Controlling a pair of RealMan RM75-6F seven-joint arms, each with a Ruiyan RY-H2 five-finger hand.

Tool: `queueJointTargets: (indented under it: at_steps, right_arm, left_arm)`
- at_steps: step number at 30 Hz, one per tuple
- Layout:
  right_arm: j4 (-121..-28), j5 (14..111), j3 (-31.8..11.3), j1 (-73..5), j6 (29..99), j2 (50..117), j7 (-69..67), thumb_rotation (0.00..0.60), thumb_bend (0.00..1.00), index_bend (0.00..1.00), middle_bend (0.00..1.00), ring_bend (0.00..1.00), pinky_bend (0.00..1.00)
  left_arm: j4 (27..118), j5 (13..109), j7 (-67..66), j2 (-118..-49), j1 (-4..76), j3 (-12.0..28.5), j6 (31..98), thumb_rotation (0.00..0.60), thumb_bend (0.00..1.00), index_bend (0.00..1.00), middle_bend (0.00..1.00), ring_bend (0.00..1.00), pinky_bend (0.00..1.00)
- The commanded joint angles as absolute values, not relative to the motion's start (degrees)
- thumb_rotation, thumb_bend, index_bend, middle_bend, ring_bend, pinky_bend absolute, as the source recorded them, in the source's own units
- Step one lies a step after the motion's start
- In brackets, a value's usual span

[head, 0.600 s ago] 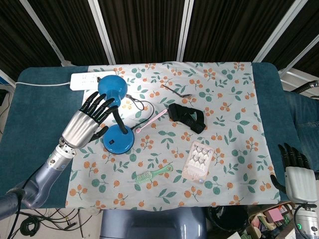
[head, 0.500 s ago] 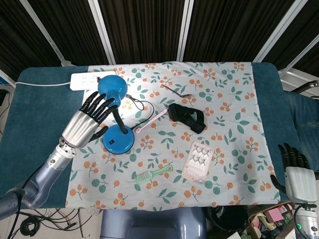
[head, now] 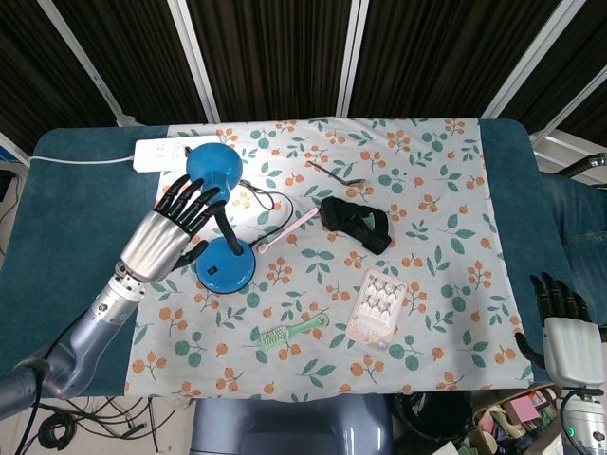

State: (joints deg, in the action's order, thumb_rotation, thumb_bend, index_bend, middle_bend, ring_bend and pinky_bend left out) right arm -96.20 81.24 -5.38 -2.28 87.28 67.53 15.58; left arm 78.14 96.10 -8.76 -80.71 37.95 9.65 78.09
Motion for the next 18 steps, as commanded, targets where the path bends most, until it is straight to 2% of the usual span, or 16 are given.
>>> queueJointTargets:
  at_steps: [1,15,18]
  right_arm:
    - [-96.22,81.26,-5.36,-2.31,87.24,67.54,15.62,0.600,0.17,0.00,0.04,0.06,0.13]
    - [-96.16,81.67,-5.16,-2.38,87.08,67.29,15.37,0.600,0.18,0.00,0.04,0.06,0.13]
    - [-96.05,81.76,-5.18,-2.34,87.22,67.24,15.33,0.600,0.18,0.00,0.04,0.06,0.13]
  left_arm:
    - [78.01,96.10,-8.82,-80.80,37.98,9.63,78.23,0.600,0.29,0.16,0.10,0.00,0.06]
    - [78.58,96.34,-7.88,-80.50,38.06,9.34,78.85,0.600,0.28,0.15,0.10,0.00,0.08]
    - [79.37,97.19,-7.14,-80.03,37.19,8.91,80.81,0.600,0.27,0.15,0.11,0.00,0.09]
